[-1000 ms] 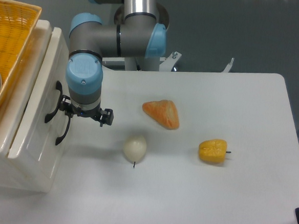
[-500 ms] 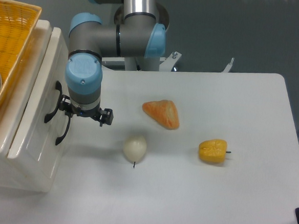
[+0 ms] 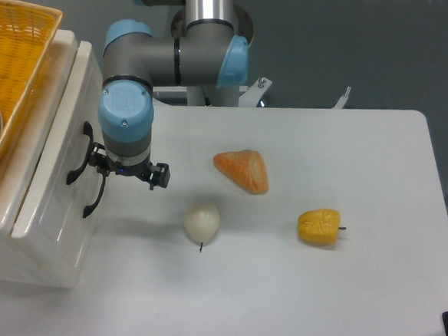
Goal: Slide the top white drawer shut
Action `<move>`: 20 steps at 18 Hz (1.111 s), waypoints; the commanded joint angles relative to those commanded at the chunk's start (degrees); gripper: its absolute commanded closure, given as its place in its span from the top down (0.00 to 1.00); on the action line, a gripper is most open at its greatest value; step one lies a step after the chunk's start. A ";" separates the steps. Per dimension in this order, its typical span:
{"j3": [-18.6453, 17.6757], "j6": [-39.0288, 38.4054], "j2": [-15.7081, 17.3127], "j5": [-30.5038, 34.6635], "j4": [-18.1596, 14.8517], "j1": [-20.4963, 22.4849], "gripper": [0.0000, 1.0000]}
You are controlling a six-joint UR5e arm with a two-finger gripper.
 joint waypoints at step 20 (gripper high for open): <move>0.18 -0.70 0.44 0.00 -0.09 -0.97 1.00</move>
